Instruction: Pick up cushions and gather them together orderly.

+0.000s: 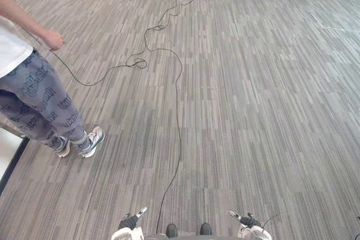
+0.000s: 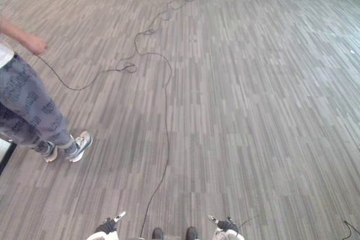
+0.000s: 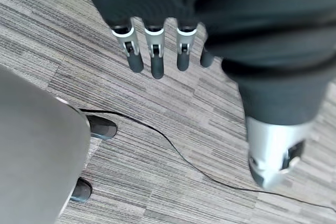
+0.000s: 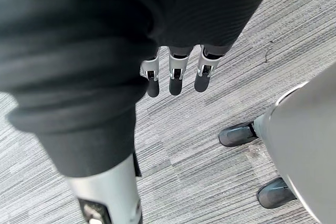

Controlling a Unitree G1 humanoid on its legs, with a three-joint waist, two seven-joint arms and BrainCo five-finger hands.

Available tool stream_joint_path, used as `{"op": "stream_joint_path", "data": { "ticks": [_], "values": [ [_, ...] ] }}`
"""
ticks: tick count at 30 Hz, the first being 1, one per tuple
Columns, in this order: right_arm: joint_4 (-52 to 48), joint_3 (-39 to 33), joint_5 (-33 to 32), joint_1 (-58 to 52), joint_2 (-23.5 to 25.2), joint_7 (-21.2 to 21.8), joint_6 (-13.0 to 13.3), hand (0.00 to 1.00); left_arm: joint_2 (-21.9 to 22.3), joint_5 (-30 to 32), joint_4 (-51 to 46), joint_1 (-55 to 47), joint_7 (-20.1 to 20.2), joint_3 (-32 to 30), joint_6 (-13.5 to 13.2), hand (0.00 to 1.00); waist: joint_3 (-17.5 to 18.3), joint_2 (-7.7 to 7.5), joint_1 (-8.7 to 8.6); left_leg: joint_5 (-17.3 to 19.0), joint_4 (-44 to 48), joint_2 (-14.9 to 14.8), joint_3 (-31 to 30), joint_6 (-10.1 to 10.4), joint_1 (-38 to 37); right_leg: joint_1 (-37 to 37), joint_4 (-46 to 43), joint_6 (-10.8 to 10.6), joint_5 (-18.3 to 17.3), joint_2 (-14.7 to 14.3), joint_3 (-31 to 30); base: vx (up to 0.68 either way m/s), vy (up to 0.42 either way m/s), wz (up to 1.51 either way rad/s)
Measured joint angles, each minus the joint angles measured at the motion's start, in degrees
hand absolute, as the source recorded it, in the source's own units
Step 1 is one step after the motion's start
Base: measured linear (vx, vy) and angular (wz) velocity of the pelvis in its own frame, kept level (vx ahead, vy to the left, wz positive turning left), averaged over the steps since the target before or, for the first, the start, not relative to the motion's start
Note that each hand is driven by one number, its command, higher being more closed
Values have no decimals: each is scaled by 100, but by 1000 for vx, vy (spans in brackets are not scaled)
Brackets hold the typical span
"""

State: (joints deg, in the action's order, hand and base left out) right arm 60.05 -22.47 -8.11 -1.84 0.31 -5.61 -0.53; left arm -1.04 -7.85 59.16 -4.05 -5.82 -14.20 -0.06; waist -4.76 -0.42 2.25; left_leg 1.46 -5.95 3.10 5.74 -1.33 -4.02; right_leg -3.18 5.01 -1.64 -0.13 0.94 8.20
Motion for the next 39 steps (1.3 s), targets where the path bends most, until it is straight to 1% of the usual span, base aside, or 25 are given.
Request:
{"op": "stream_joint_path", "data": {
  "ticks": [4,6,7,10,12,13,14,16,18,20,21,22,23,25,26,27,28,29,31,33,34,36,37,38,39],
  "values": [
    [-26,2,-106,81,10,1,6,0,13,-10,-64,28,29,-3,1,0,-139,29,-2,0,3,-28,5,1,3,43,-194,34,-110,2,24,-23,-5,2],
    [-90,-1,-129,81,63,-1,26,0,16,-14,-257,35,62,-9,18,0,-183,-11,-2,106,125,-37,-12,51,138,296,-614,41,-462,47,88,-56,-26,22],
    [-162,-6,-155,78,139,-1,27,0,13,-14,-355,99,75,-25,35,0,-264,-79,-5,289,548,-44,0,78,359,405,-850,55,-597,105,129,-11,-32,33],
    [-422,48,-200,42,182,-2,44,0,113,-19,-681,115,101,-232,40,0,-470,-79,6,1045,2660,-304,351,153,1159,464,-1426,173,-1107,115,198,-50,-47,16],
    [-533,186,-202,-24,180,-2,62,0,165,-27,-895,129,102,-288,36,0,-535,-109,7,1090,4039,-520,549,191,1815,480,-1718,238,-1332,159,201,-34,-22,5],
    [-537,284,-204,-27,139,-2,65,0,173,-76,-1025,98,103,-286,24,0,-554,-85,51,1216,4646,-740,666,136,2106,468,-1809,246,-1418,158,202,59,17,-9],
    [-555,345,-206,8,114,-7,66,0,175,-98,-1038,105,103,-283,22,0,-557,-65,59,1319,4815,-878,722,168,2257,446,-1836,239,-1468,170,187,132,76,-11],
    [-559,438,-219,-10,83,-10,60,0,190,-131,-1150,96,107,-275,12,0,-568,-74,87,1408,4469,-1098,917,246,2518,386,-1852,125,-1594,324,106,216,135,-11],
    [-584,488,-236,-13,72,-13,48,0,201,-136,-1153,95,106,-274,-30,0,-568,-58,101,1304,3716,-1143,1040,311,2597,279,-1727,-8,-1673,475,15,325,214,-12],
    [-696,475,-316,-21,120,-15,17,0,230,-134,-1148,104,98,-272,-56,0,-561,-54,136,767,2699,-1076,1092,349,2621,104,-1540,-171,-1767,649,-64,432,305,-16],
    [-726,474,-316,-28,167,-13,17,0,230,-136,-1141,69,97,-274,-71,0,-505,-98,177,268,2618,-992,1089,324,2589,74,-1471,-310,-1854,778,-132,511,347,-21],
    [-724,463,-315,-59,233,-13,11,0,166,-136,-1137,46,91,-281,-78,0,-359,-220,191,475,2703,-797,1196,199,2617,39,-1431,-226,-1939,989,-223,555,320,-15],
    [-737,462,-312,-77,311,12,11,0,156,-133,-1133,61,85,-285,-84,0,-307,-293,177,702,2845,-710,1286,82,2625,23,-1510,-218,-1756,1070,-382,595,299,-6],
    [-767,456,-303,-90,338,57,-15,0,161,-127,-1131,76,86,-251,-73,0,-236,-383,168,1136,3161,-520,1435,-171,2372,63,-2152,-560,-1440,1323,-676,608,312,-7],
    [-821,451,-302,-91,337,59,-5,0,154,-126,-1117,92,84,-188,-71,0,-256,-416,172,1254,3137,-456,1486,-216,2163,286,-2834,-670,-1343,1391,-809,586,295,-30],
    [-920,467,-297,-93,339,77,2,0,158,-127,-1102,90,84,-107,-65,0,-281,-391,199,1381,2980,-421,1562,-238,1789,821,-4126,-673,-967,1401,-1002,561,256,-37],
    [-967,479,-290,-97,337,112,19,0,163,-131,-1026,104,90,10,-58,0,-338,-334,147,1479,2790,-386,1558,-241,1331,1300,-5446,-746,-507,1332,-1132,633,253,-24],
    [-988,487,-289,-137,338,114,32,0,182,-136,-923,129,95,182,-45,0,-392,-277,57,1500,2615,-373,1534,-272,811,1678,-6537,-706,-580,1161,-1182,505,169,-6],
    [-1237,559,-275,-199,332,114,81,0,265,-133,-877,184,99,230,-41,0,-443,-191,42,1500,2197,-404,1576,-272,93,2329,-7199,-484,-821,989,-830,474,90,-14],
    [-1378,609,-125,-167,345,121,105,0,296,-128,-846,292,97,216,-41,0,-447,-205,-22,1563,1711,-456,1571,-190,-487,3003,-6933,-376,-1049,902,-211,503,43,-2],
    [-1422,575,-87,-129,353,124,131,0,297,-122,-767,364,98,212,-44,0,-449,-203,-69,1654,1485,-501,1561,-79,-735,3327,-6522,-306,-1134,850,118,541,-5,16],
    [-1375,560,-86,5,336,121,157,0,287,-114,-574,463,97,209,-22,0,-510,-224,-181,1762,1258,-534,1516,-16,-1159,3619,-5133,-129,-1026,665,555,638,-70,19],
    [-1352,566,-85,45,337,120,157,0,300,-104,-506,467,100,220,-1,0,-512,-229,-220,1762,1224,-513,1439,-17,-1319,3589,-4070,2,-765,508,635,658,-145,26],
    [-1310,564,-82,55,335,119,159,0,307,-83,-484,454,104,228,7,0,-513,-238,-241,1760,1221,-480,1262,-19,-1456,3470,-3320,35,-500,394,607,725,-187,34],
    [-1242,531,-82,55,271,131,159,0,357,-68,-410,489,102,214,20,0,-544,-147,-303,1758,1218,-524,923,-21,-1746,3365,-3048,336,265,170,391,863,-202,17]
  ]
}}
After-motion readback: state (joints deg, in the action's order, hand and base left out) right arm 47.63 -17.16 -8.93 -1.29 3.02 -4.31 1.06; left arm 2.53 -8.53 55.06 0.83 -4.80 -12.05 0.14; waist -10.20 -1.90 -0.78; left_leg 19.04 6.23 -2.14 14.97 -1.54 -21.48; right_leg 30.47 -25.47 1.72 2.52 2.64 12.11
